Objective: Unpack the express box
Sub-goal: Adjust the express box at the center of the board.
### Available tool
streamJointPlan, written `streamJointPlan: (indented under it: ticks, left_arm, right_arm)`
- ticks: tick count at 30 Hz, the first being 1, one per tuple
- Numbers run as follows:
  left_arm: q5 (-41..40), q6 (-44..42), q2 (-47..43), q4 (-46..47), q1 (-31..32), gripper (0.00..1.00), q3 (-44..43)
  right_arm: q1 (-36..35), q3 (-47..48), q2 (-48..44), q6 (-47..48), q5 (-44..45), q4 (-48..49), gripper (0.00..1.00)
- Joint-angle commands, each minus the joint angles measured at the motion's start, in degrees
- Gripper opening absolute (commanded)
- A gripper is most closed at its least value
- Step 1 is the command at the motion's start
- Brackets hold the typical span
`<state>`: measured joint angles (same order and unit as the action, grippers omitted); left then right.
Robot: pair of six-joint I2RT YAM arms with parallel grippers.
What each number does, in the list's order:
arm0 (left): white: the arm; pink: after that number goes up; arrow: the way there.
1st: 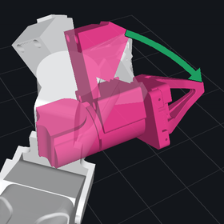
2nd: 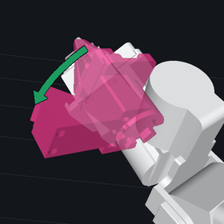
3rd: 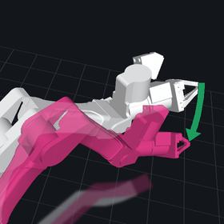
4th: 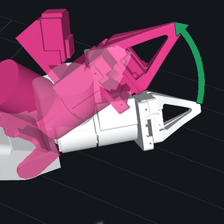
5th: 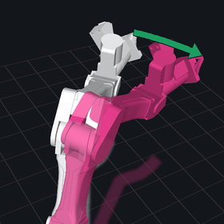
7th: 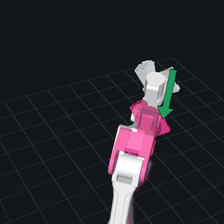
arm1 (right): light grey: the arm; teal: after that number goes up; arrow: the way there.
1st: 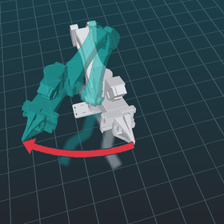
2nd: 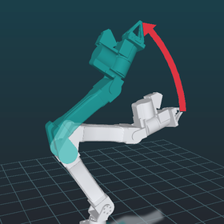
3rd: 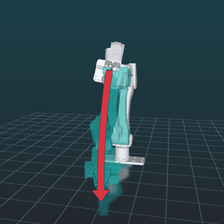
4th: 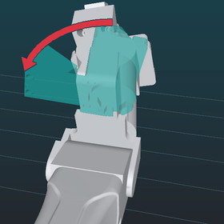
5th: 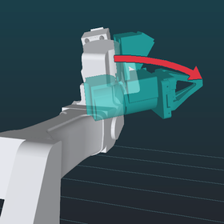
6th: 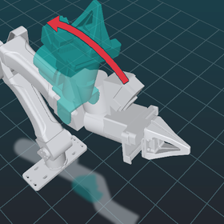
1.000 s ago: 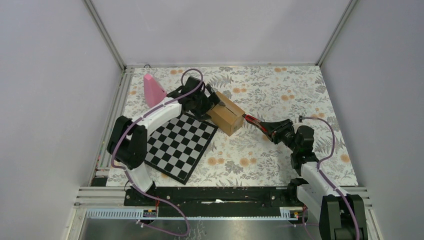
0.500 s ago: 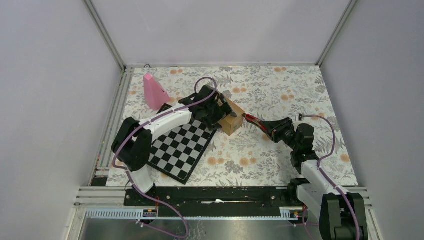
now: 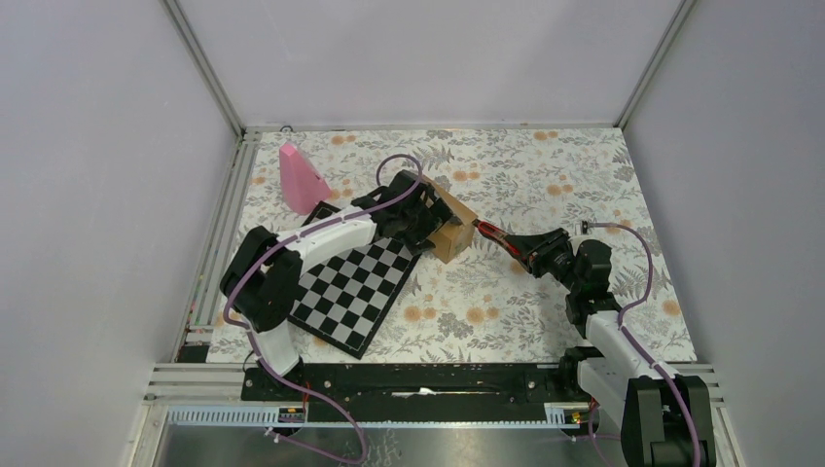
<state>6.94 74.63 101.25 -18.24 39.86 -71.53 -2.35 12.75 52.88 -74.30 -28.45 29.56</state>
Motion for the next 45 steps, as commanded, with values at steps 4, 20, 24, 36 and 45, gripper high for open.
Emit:
streamJointPlan:
  ticks: [4, 20, 24, 36, 45]
  left_arm:
    - [-2.55, 2.56, -1.92, 7.68, 0.05, 0.89, 2.17]
    - [-8.80, -4.69, -5.11, -1.12, 2.00, 0.99, -0.24]
    - [-11.15, -5.06, -1.59, -3.79, 2.32, 0.99, -3.72]
    - [-12.84, 2.82, -1.18, 7.21, 2.30, 0.93, 3.72]
    - [-15.29, 6.64, -2.86, 6.94, 2.30, 0.70, 7.02]
  right_arm:
    - [-0.37, 1.19, -0.07, 2.40, -1.15, -2.26, 0.00]
    - [-0.37, 4.44, 2.75, 5.31, -3.38, -4.07, 0.00]
    - [-0.32, 4.86, 3.48, 5.34, -3.75, -4.21, 0.00]
    - [-0.36, 4.39, 2.18, 6.37, -4.37, -6.99, 0.00]
    - [0.03, 4.80, 0.57, 6.46, -5.35, -10.37, 0.00]
